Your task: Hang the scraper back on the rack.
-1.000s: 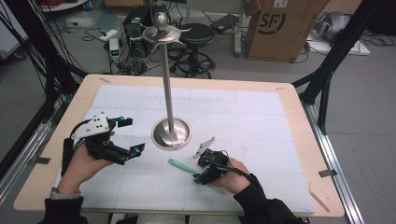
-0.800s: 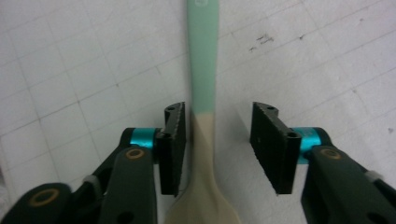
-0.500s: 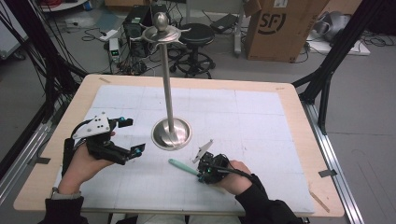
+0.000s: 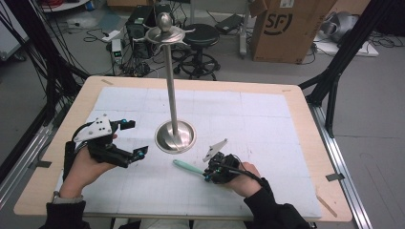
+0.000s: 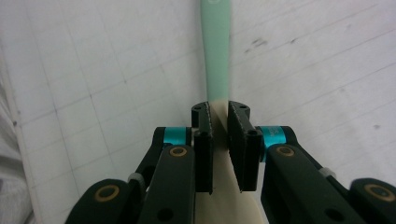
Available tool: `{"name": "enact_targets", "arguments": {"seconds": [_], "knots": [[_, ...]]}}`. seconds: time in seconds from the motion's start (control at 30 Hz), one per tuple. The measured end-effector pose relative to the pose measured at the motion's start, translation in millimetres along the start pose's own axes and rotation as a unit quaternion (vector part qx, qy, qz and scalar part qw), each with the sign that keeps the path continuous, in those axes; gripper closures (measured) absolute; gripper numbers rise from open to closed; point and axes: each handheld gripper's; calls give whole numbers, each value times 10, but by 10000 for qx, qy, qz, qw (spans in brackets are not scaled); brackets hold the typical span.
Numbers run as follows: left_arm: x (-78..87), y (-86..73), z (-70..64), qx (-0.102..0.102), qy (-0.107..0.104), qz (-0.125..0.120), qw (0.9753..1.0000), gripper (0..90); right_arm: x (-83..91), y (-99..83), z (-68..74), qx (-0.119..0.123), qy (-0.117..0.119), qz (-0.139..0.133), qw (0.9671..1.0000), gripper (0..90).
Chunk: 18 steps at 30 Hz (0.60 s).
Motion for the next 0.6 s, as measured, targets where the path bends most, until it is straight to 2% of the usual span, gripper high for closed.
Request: {"name": "enact_targets", "arguments": {"seconds": [0.17,0.33,0.5,0.6], "knots": [[6,1,1,7,29,-15,10000,18,124,-27,-58,-83,40,-488,9988,810],[11,2,5,18,34,-19,10000,18,188,-51,-94,-159,113,-818,9965,811],[20,4,6,24,59,-45,10000,18,290,-84,-151,-299,256,-1326,9904,811],[26,6,7,12,69,-45,10000,18,338,-101,-186,-382,396,-1519,9869,812]]}}
Point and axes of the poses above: each handheld gripper's, and its own axes: x roughly backward along the jaws, y roughly out of its top, z roughly to its left, and after that the axes turned 1 degree about z, right-handed
